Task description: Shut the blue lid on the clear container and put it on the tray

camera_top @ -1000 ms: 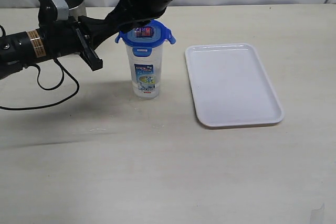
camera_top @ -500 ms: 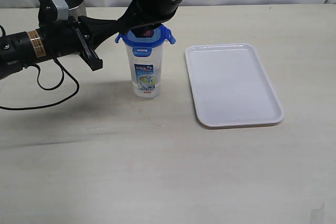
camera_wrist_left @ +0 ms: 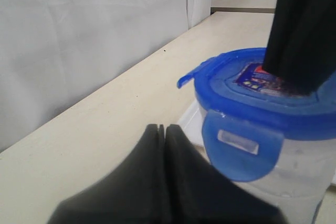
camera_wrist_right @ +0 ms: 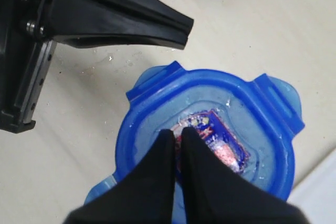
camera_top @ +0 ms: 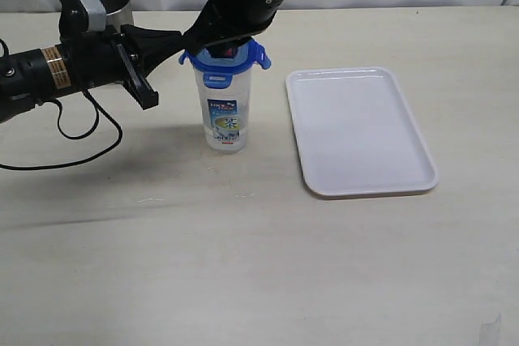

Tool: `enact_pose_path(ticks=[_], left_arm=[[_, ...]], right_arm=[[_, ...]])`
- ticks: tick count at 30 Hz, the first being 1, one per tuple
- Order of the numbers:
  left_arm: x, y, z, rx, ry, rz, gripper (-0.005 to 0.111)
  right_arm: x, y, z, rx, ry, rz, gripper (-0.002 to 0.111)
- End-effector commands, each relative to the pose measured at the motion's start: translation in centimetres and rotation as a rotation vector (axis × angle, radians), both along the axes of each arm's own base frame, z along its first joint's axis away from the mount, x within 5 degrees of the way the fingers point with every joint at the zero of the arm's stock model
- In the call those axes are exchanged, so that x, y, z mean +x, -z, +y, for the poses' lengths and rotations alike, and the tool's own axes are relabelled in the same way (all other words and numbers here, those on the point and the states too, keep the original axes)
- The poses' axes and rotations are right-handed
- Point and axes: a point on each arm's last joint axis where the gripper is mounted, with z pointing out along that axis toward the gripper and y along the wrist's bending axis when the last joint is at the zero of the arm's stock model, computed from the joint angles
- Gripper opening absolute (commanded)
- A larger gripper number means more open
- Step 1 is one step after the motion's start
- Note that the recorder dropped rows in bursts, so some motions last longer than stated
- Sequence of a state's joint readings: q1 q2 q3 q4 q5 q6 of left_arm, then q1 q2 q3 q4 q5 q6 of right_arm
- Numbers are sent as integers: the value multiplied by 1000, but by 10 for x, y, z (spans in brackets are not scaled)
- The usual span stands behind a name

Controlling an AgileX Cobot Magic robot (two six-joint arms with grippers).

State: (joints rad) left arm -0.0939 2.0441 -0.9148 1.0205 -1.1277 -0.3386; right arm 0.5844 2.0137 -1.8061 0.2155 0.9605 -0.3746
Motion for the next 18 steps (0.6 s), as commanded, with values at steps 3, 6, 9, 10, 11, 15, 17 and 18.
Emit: enact_pose_path(ticks=[3,6,9,10,11,15,17,18], left_arm=[[1,-1,0,-11,-1,-3,0],[1,-1,0,-11,-1,-3,0],[1,-1,0,-6,2,-9,0],[1,-1,0,-6,2,-9,0],[1,-1,0,-6,2,-9,0],[2,-1,1,7,-2,-34,0],[4,-2,9,2,-28,-30,0],[5,-3,13,-10,-39,-23,1]], right_arm=[[-2,10,-3,-60,-10,53,5],[-2,10,-3,-60,-10,53,5],[-2,10,-3,-60,-10,53,5],[-2,10,-3,-60,-10,53,5],[-2,10,-3,-60,-10,53,5],[-2,10,-3,-61,-10,55,5],[-2,10,-3,-60,-6,56,5],[-2,10,-3,-57,2,60,5]])
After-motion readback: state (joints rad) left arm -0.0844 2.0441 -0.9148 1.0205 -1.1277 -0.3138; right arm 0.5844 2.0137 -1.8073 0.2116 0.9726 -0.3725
